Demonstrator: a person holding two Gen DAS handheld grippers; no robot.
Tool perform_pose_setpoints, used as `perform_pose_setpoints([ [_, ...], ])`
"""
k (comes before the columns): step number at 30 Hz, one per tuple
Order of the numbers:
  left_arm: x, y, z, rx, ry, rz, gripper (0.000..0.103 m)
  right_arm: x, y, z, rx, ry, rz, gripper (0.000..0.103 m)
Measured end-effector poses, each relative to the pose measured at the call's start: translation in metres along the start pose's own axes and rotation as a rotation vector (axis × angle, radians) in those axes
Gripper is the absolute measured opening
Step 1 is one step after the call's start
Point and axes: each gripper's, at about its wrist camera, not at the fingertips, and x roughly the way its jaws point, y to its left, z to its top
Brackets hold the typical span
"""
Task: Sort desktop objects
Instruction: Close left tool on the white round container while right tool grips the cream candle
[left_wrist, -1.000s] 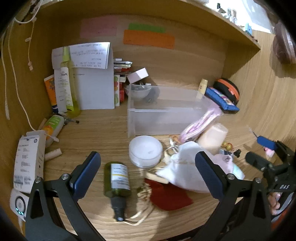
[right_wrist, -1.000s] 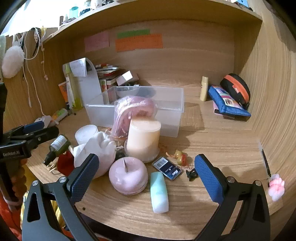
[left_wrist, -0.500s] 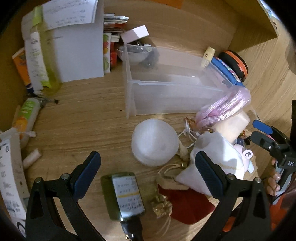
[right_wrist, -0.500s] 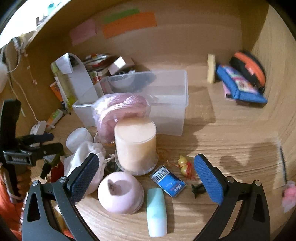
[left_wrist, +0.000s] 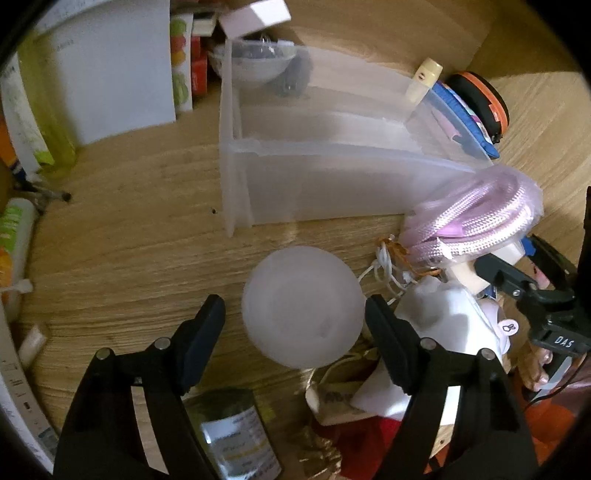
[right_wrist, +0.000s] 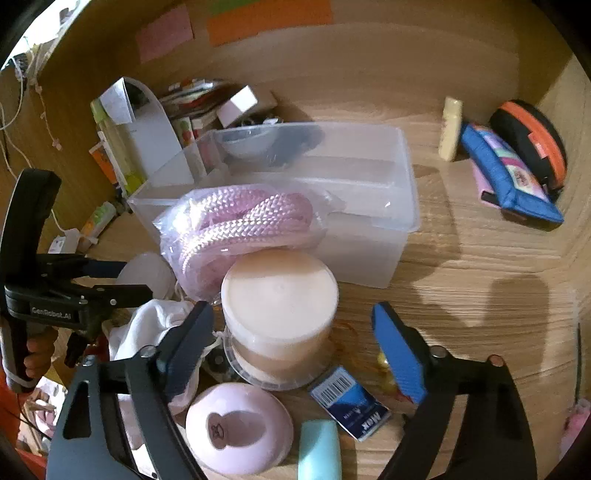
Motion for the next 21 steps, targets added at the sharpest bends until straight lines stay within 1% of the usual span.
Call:
perform_pose_setpoints([
  [1, 0.002, 0.001, 0.001, -0.009, 0.011, -0.013, 0.078, 0.003, 0.000, 0.001, 0.001, 0.010, 0.009, 0.072],
  [2, 0.002, 0.000, 0.001, -0.009, 0.005, -0.012, 0.078, 0.004, 0.000, 0.001, 0.004, 0.016, 0.014, 0.070],
  [4, 0.004, -0.001, 0.004, -0.011, 0.017, -0.021, 0.078, 0.007, -0.001, 0.002, 0.010, 0.028, 0.030, 0.061],
  [6, 0.006, -0.002, 0.008, -0.013, 0.019, -0.006, 0.078, 0.008, -0.001, 0.002, 0.014, 0.035, 0.053, 0.056],
  [10, 0.011, -0.006, 0.014, 0.011, 0.021, 0.029, 0.077, 0.008, 0.000, 0.001, 0.007, 0.030, 0.059, 0.055],
  [11, 0.013, -0.007, 0.015, 0.017, 0.018, 0.040, 0.075, 0.008, 0.000, 0.001, 0.010, 0.030, 0.059, 0.055],
  [12, 0.013, -0.009, 0.015, 0.026, 0.014, 0.055, 0.069, 0.007, -0.001, 0.001, 0.015, 0.030, 0.059, 0.055],
  [13, 0.013, -0.009, 0.016, 0.037, 0.012, 0.053, 0.066, 0.006, -0.002, 0.001, 0.021, 0.028, 0.060, 0.055],
  [17, 0.012, -0.004, 0.015, 0.040, 0.000, 0.056, 0.066, -0.002, -0.005, 0.001, 0.028, 0.008, 0.060, 0.055],
  [21, 0.008, 0.002, 0.013, 0.014, -0.014, 0.052, 0.066, -0.016, -0.006, 0.000, 0.023, -0.017, 0.052, 0.055],
])
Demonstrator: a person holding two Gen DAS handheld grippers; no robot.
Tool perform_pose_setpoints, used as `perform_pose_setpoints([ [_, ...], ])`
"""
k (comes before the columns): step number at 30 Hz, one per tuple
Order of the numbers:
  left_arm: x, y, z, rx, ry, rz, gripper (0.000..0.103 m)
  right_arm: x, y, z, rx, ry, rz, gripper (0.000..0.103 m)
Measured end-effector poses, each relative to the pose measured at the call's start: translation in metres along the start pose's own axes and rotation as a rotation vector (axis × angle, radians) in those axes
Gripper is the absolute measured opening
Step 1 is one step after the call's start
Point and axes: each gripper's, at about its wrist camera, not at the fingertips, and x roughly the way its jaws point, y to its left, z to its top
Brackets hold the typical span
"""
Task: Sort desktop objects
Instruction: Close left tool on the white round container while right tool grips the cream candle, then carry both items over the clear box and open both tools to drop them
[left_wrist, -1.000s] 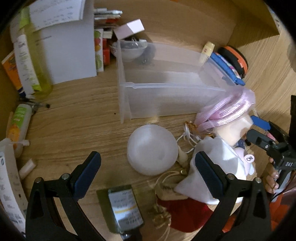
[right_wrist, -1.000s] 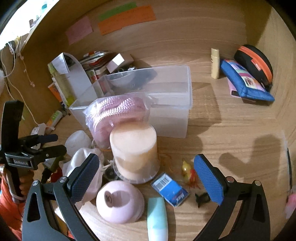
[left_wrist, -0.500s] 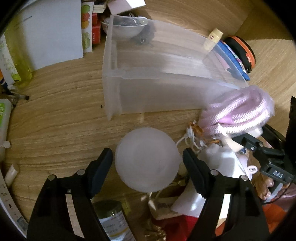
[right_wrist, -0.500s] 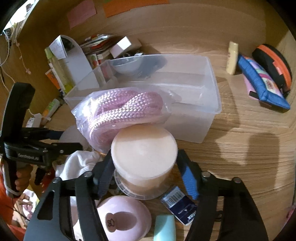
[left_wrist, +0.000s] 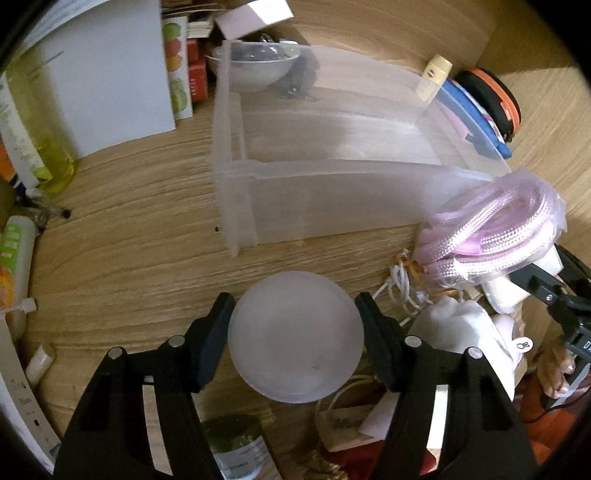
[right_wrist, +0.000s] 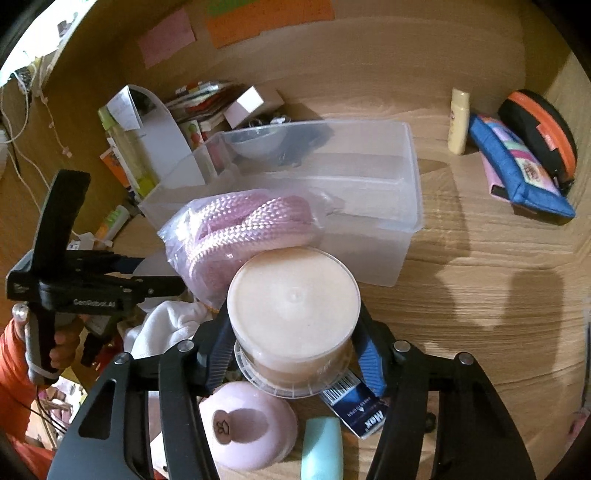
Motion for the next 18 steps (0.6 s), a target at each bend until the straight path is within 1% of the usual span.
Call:
perform_pose_setpoints([
  [4, -0.013, 0.005, -0.002, -0.028, -0.041, -0.018, 0.065, -0.018, -0.003, 0.000, 0.005, -0.041, -0.021, 0.055],
  [12, -0.046, 0.000, -0.007, -0.028, -0.121, -0.029, 0.065, -0.050, -0.006, 0.004, 0.007, -0.101, -0.056, 0.055],
  [18, -0.064, 0.002, -0.002, -0.037, -0.168, -0.035, 0.065, -0.064, -0.007, 0.009, 0.000, -0.134, -0.081, 0.055],
])
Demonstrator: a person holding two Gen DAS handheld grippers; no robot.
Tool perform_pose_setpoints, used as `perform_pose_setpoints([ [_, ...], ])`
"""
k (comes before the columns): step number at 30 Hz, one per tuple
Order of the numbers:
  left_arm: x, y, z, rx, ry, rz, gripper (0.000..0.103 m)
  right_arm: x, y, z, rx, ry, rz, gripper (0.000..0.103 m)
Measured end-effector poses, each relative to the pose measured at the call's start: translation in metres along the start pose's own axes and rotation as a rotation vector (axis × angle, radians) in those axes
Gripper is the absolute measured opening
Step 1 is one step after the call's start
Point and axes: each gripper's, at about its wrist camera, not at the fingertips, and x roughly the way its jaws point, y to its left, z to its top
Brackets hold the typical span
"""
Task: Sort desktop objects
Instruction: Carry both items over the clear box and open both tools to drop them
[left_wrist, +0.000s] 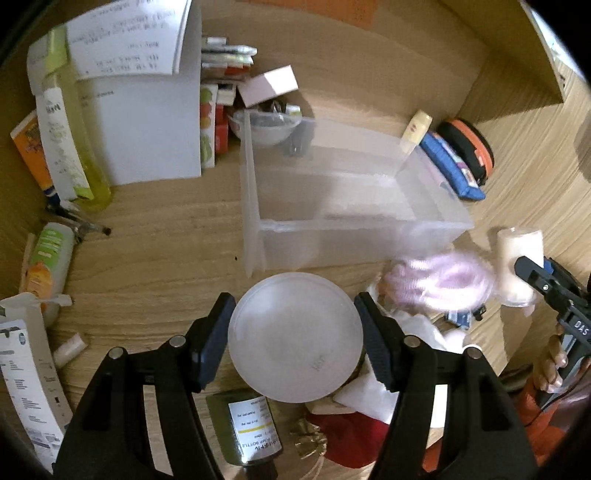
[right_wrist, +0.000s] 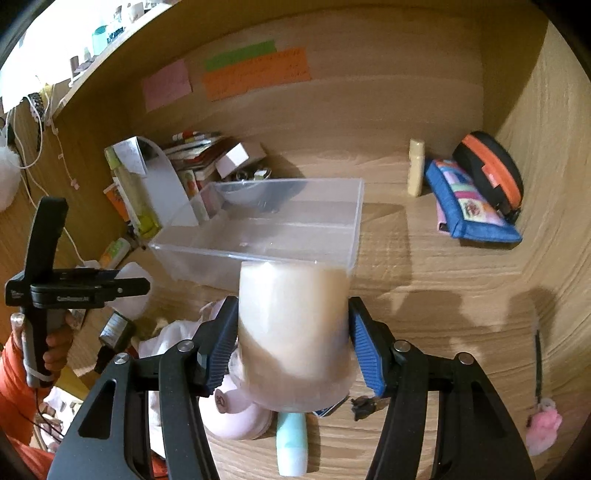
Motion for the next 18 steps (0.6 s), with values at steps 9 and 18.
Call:
perform_pose_setpoints([
  [9, -0.014, -0.005, 0.018, 0.002, -0.050, -0.019, 0.065, 0.000, -0.002, 0.021, -0.011, -0.026, -0.015, 0.055],
  [18, -0.018, -0.010, 0.051, 0.020, -0.091, -0.043, 0.065, 0.019, 0.002, 0.054, -0.041, -0.038, 0.017, 0.055],
])
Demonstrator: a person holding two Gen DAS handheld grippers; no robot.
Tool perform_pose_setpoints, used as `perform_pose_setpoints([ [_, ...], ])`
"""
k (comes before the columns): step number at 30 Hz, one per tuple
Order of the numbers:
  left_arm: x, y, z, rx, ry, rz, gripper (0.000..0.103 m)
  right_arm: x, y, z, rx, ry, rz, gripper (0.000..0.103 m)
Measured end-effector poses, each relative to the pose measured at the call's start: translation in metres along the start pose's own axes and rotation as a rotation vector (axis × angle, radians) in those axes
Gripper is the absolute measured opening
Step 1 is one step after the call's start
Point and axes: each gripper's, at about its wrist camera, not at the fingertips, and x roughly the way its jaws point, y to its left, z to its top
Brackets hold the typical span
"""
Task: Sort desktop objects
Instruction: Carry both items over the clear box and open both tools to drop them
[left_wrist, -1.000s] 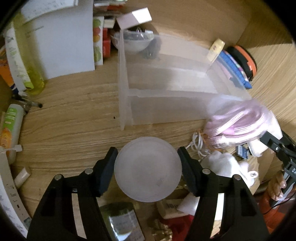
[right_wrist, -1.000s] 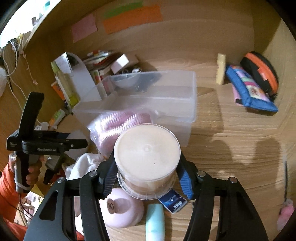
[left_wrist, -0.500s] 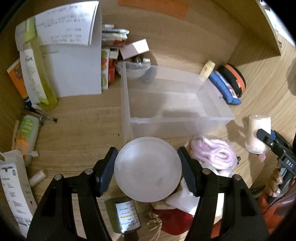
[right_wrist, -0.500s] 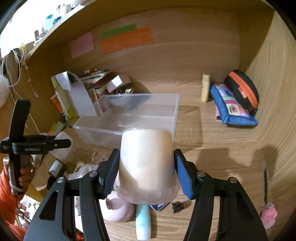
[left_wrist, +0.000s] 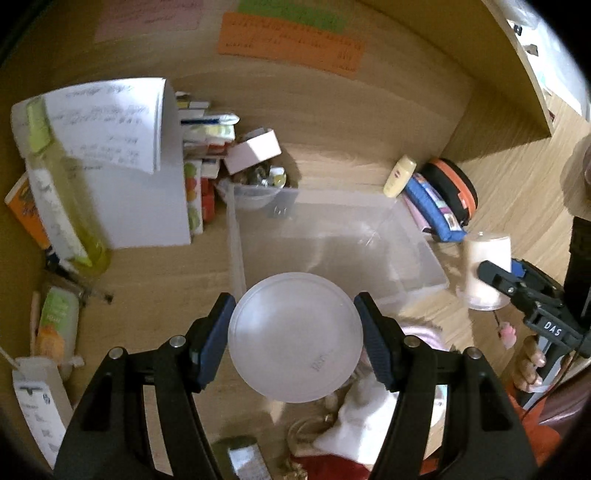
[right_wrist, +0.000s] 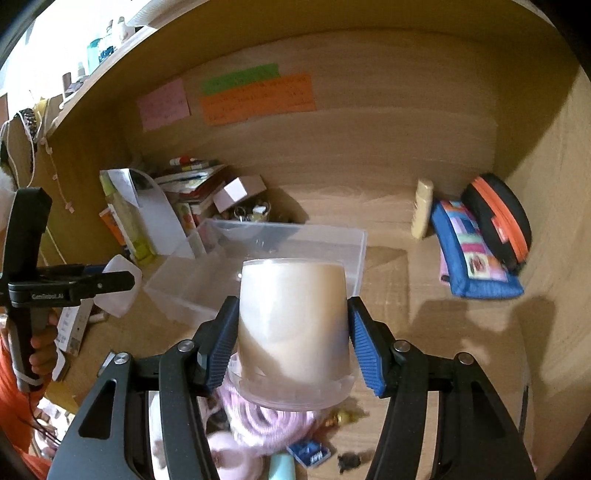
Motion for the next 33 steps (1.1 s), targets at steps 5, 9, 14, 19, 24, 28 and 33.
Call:
perform_pose_setpoints([
  [5, 0.017, -0.001, 0.019, 0.006, 0.010, -0.007, 0.065, 0.022, 0.002, 0.013, -0.015, 0.019, 0.022, 0.055],
  [9, 0.033, -0.003, 0.031, 0.014, 0.027, -0.006, 0.065, 0.047, 0.002, 0.020, -0.018, 0.058, 0.034, 0.055],
  [14, 0.062, -0.003, 0.042, 0.024, 0.076, -0.006, 0.065, 0.083, 0.000, 0.022, -0.028, 0.139, 0.032, 0.055],
  [19, 0.094, -0.003, 0.046, 0.031, 0.141, 0.001, 0.065, 0.113, -0.003, 0.018, -0.039, 0.212, 0.015, 0.055],
  [24, 0.112, -0.009, 0.045, 0.075, 0.181, 0.024, 0.065, 0.125, -0.001, 0.014, -0.042, 0.241, 0.011, 0.055],
  [28, 0.120, -0.017, 0.044, 0.114, 0.205, 0.039, 0.065, 0.131, 0.004, 0.013, -0.051, 0.262, 0.026, 0.055],
  [33, 0.126, -0.025, 0.039, 0.177, 0.203, 0.097, 0.065, 0.135, 0.010, 0.010, -0.081, 0.275, 0.000, 0.055],
])
